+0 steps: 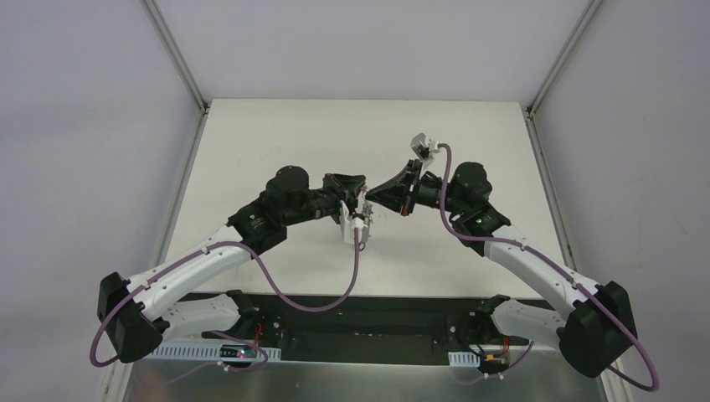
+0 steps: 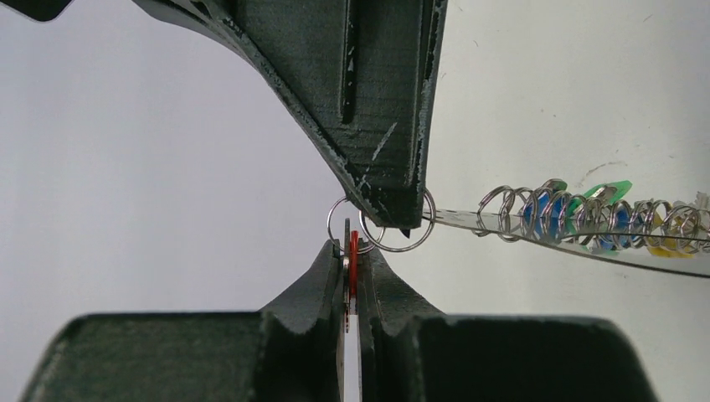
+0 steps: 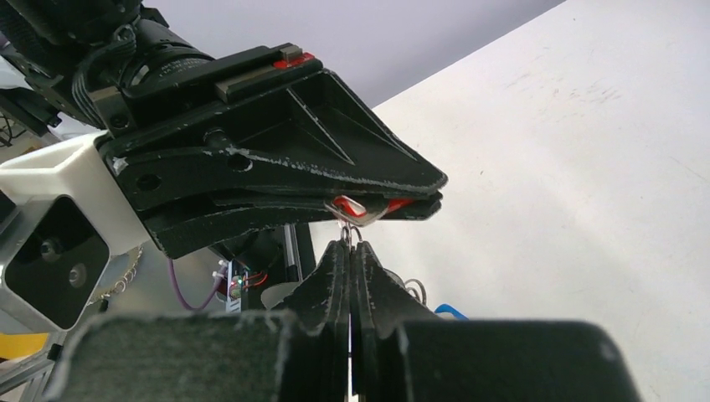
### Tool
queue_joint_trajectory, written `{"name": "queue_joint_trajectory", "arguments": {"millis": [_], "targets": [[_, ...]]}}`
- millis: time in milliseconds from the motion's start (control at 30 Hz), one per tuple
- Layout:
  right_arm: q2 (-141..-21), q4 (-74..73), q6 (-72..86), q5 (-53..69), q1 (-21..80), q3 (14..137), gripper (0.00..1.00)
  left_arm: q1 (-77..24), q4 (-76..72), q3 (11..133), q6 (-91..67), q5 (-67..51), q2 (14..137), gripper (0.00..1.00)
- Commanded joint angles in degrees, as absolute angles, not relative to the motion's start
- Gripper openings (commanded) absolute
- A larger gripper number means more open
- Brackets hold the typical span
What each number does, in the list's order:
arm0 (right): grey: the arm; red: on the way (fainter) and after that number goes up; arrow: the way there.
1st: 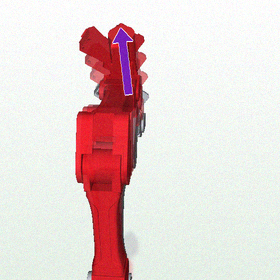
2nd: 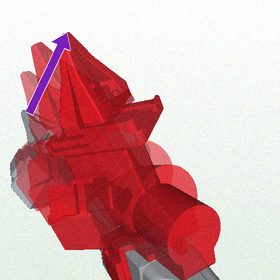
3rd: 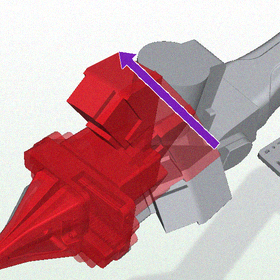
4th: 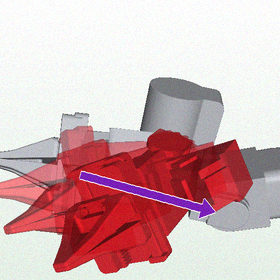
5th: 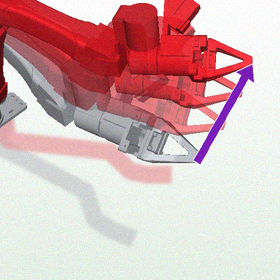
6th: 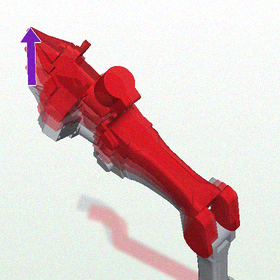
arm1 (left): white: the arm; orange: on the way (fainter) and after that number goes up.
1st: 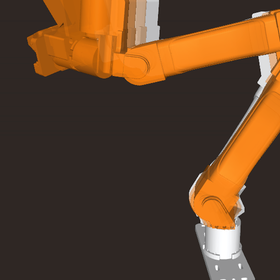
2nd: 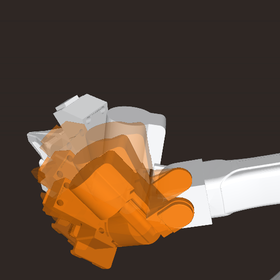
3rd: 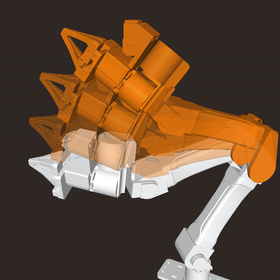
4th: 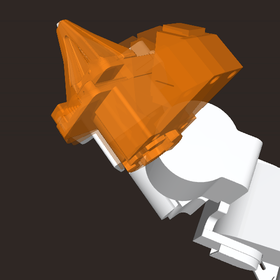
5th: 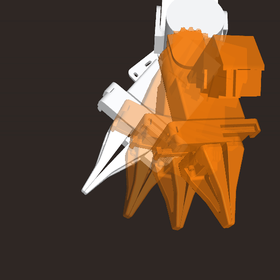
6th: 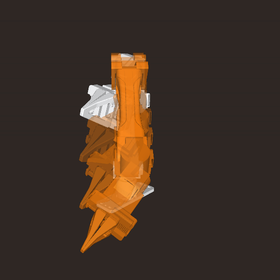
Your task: Remove the keys from the keyring
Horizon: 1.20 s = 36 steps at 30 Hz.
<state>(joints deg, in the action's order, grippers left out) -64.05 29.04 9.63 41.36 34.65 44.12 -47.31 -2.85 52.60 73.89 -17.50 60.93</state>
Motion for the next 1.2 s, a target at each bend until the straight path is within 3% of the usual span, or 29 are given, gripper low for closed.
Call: {"name": "queue_joint_trajectory", "arguments": {"millis": [0, 533, 733, 1167], "targets": [[-61.18, 31.17, 12.92, 35.59, 30.98, 42.65, 0.0, -46.56, -7.84, 51.97, 72.36, -15.69, 57.04, 0.0], [-61.77, 38.34, 20.04, 34.2, 29.85, 40.39, 0.0, -46.44, -8.46, 50.3, 70.88, -16.78, 57.18, 0.0], [-62.33, 34.24, 12.58, 38.5, 29.82, 40.21, 0.36, -46.38, -8.32, 50.83, 71.1, -16.98, 57.18, 0.0], [-61.35, 24.84, -12.95, 41.58, 33.25, 42.98, 0.4, -46.4, -5.8, 51.42, 71.2, -20.43, 56.7, 0.0]]}}
